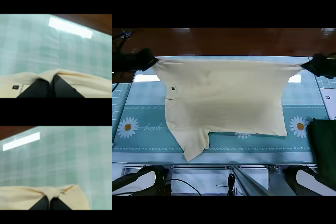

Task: Fold the shirts.

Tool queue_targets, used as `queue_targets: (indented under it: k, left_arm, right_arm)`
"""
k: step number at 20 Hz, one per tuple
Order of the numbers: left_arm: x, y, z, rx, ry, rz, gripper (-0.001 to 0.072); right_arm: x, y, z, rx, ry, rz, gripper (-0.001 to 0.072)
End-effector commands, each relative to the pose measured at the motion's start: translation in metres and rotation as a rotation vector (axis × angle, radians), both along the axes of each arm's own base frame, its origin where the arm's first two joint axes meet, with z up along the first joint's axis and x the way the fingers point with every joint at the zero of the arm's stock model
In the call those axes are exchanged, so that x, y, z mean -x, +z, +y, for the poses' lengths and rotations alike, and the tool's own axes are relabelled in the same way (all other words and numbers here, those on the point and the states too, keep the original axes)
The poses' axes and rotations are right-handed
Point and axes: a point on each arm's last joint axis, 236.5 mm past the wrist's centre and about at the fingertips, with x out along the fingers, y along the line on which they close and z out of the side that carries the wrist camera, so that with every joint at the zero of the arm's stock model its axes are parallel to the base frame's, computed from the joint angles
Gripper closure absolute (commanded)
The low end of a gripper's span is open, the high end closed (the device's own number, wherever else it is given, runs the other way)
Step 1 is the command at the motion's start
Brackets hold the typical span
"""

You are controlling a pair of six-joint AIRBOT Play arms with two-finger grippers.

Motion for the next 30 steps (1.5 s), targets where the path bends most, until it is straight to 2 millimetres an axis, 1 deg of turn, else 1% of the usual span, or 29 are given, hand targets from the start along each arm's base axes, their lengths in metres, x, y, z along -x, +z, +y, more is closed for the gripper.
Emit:
queue_targets:
  k: [1,2,3,4,5,7,9,11,12,13,14,15,17,20,21,22,23,24,25,26,27,28,29,30]
  left_arm:
    - [-0.049,-0.045,-0.008,0.096,0.045,0.031,0.0683]
    - [-0.059,-0.053,-0.009,0.094,0.050,0.030,0.0682]
    - [-0.068,-0.060,-0.010,0.105,0.059,0.039,0.0682]
    - [-0.073,-0.066,-0.012,0.135,0.073,0.063,0.0682]
    - [-0.073,-0.072,-0.016,0.159,0.071,0.095,0.0682]
    - [-0.066,-0.074,-0.023,0.152,0.004,0.138,0.0683]
    - [-0.050,-0.072,-0.025,0.143,-0.081,0.192,0.0683]
    - [-0.023,-0.076,-0.029,0.143,-0.186,0.276,0.0683]
    - [-0.006,-0.083,-0.030,0.126,-0.253,0.329,0.0682]
    - [0.010,-0.096,-0.027,0.083,-0.293,0.392,0.0683]
    - [0.025,-0.112,-0.018,0.028,-0.304,0.465,0.0683]
    - [0.040,-0.128,-0.011,-0.007,-0.299,0.540,0.0683]
    - [0.059,-0.152,-0.009,-0.009,-0.306,0.625,0.0682]
    - [0.074,-0.177,-0.015,0.007,-0.307,0.683,0.0679]
    - [0.076,-0.180,-0.016,0.011,-0.307,0.694,0.0621]
    - [0.076,-0.181,-0.016,0.017,-0.298,0.702,0.0319]
    - [0.076,-0.179,-0.017,0.019,-0.301,0.705,0.0012]
    - [0.078,-0.174,-0.017,0.021,-0.313,0.711,0.0002]
    - [0.079,-0.166,-0.015,0.026,-0.319,0.718,0.0002]
    - [0.082,-0.157,-0.010,0.020,-0.323,0.724,0.0003]
    - [0.087,-0.148,0.001,0.002,-0.308,0.731,0.0003]
    - [0.094,-0.140,0.018,-0.028,-0.274,0.741,0.0003]
    - [0.104,-0.132,0.034,-0.057,-0.245,0.745,0.0003]
    - [0.119,-0.128,0.051,-0.082,-0.205,0.754,0.0003]
  right_arm:
    - [-0.064,-0.067,0.005,-0.062,-0.007,0.046,0.0694]
    - [-0.078,-0.080,0.009,-0.081,-0.015,0.062,0.0693]
    - [-0.089,-0.090,0.014,-0.109,-0.024,0.076,0.0693]
    - [-0.097,-0.099,0.020,-0.129,-0.021,0.093,0.0693]
    - [-0.101,-0.104,0.022,-0.143,-0.017,0.110,0.0693]
    - [-0.097,-0.106,0.023,-0.147,0.010,0.132,0.0693]
    - [-0.082,-0.099,0.018,-0.147,0.055,0.157,0.0693]
    - [-0.057,-0.095,0.013,-0.169,0.119,0.214,0.0693]
    - [-0.041,-0.098,0.015,-0.185,0.168,0.262,0.0693]
    - [-0.026,-0.105,0.014,-0.178,0.209,0.318,0.0693]
    - [-0.012,-0.115,0.011,-0.143,0.235,0.372,0.0693]
    - [-0.004,-0.126,0.007,-0.098,0.245,0.411,0.0693]
    - [0.005,-0.143,0.005,-0.069,0.237,0.457,0.0693]
    - [0.012,-0.167,0.010,-0.112,0.195,0.478,0.0693]
    - [0.013,-0.174,0.011,-0.122,0.177,0.481,0.0686]
    - [0.014,-0.179,0.012,-0.132,0.162,0.484,0.0520]
    - [0.016,-0.178,0.015,-0.149,0.165,0.491,0.0179]
    - [0.019,-0.175,0.019,-0.160,0.186,0.493,0.0090]
    - [0.025,-0.169,0.018,-0.166,0.197,0.504,0.0091]
    - [0.033,-0.162,0.014,-0.165,0.207,0.514,0.0091]
    - [0.043,-0.152,0.006,-0.155,0.214,0.526,0.0091]
    - [0.055,-0.143,-0.006,-0.122,0.216,0.540,0.0091]
    - [0.070,-0.134,-0.024,-0.075,0.191,0.557,0.0091]
    - [0.084,-0.127,-0.039,-0.046,0.147,0.561,0.0091]
